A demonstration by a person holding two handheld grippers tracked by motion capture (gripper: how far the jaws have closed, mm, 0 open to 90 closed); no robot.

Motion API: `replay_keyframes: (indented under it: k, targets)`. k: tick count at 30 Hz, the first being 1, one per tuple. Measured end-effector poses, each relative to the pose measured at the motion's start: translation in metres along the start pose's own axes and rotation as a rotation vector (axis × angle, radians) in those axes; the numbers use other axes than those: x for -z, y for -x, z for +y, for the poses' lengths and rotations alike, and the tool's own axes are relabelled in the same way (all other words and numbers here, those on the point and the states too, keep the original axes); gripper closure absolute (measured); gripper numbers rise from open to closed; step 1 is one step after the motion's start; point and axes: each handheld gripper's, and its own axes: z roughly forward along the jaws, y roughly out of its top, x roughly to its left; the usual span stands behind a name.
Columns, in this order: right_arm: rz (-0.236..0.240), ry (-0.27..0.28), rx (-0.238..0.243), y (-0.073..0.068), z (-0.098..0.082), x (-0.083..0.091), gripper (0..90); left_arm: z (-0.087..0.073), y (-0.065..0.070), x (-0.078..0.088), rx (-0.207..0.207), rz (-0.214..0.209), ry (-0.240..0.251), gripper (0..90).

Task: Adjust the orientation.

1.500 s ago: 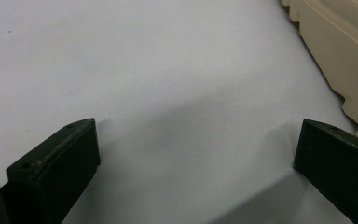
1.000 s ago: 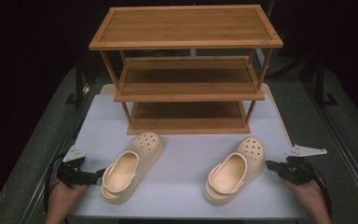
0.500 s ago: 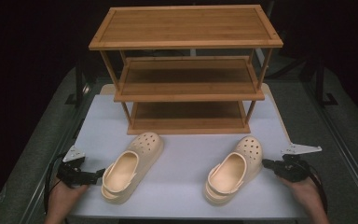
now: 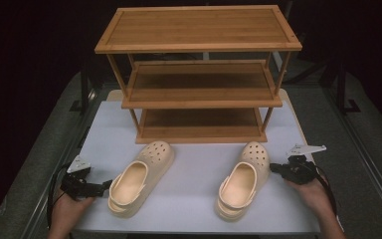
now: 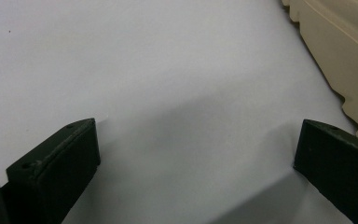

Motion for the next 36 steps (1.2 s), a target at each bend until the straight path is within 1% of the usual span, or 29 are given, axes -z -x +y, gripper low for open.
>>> replay_keyframes:
  k: [2,3,8,9,14,15,17,19,21,23,25,27,29,31,33,35,36]
  targets:
    - [0.0,-0.002,0.003,-0.001,0.001,-0.001,89.9,0.0,0.0,0.0,0.001,0.0,0.001,0.0]
    - [0.006,-0.004,0.008,-0.002,0.006,-0.005,89.9,0.0,0.0,0.0,0.001,0.0,0.001,0.0]
    - [0.012,-0.011,0.024,-0.006,0.014,-0.013,89.9,0.0,0.0,0.0,0.001,0.0,0.001,0.0]
    - [0.015,-0.016,0.032,-0.008,0.019,-0.017,89.9,0.0,0.0,0.0,0.0,0.0,0.0,0.0]
    - [0.026,-0.019,0.048,-0.012,0.026,-0.025,89.9,0.0,0.0,0.0,0.0,0.001,0.0,0.0]
    - [0.028,-0.024,0.046,-0.013,0.029,-0.027,89.9,0.0,0.0,0.0,0.001,0.0,0.001,0.0]
    - [0.036,-0.024,0.062,-0.017,0.035,-0.034,89.9,0.0,0.0,0.0,0.0,-0.001,0.0,0.0]
    - [0.037,-0.026,0.064,-0.019,0.037,-0.036,89.9,0.0,0.0,0.0,0.0,-0.001,0.001,0.0]
    - [0.045,-0.03,0.073,-0.023,0.043,-0.043,89.9,0.0,0.0,0.0,0.001,0.0,0.001,0.0]
    - [0.048,-0.03,0.075,-0.024,0.045,-0.044,89.9,0.0,0.0,0.0,0.001,0.0,0.001,0.0]
    - [0.054,-0.037,0.089,-0.03,0.051,-0.052,89.9,0.0,0.0,0.0,0.001,0.0,0.001,0.0]
    - [0.057,-0.037,0.094,-0.031,0.053,-0.053,89.9,0.0,0.0,0.0,0.0,0.0,0.001,0.0]
    - [0.068,-0.041,0.111,-0.037,0.06,-0.062,89.9,0.0,0.0,0.0,0.0,0.0,0.001,0.0]
    - [0.07,-0.043,0.116,-0.04,0.063,-0.064,89.9,0.0,0.0,0.0,0.0,0.0,0.001,0.0]
    - [0.073,-0.05,0.141,-0.045,0.069,-0.07,89.9,0.0,0.0,0.0,0.001,0.0,0.001,0.0]
    - [0.081,-0.05,0.147,-0.05,0.073,-0.075,89.9,0.0,0.0,0.0,0.001,0.0,0.001,0.0]
    - [0.089,-0.052,0.161,-0.054,0.077,-0.08,89.9,0.0,0.0,0.0,0.0,0.0,0.001,0.0]
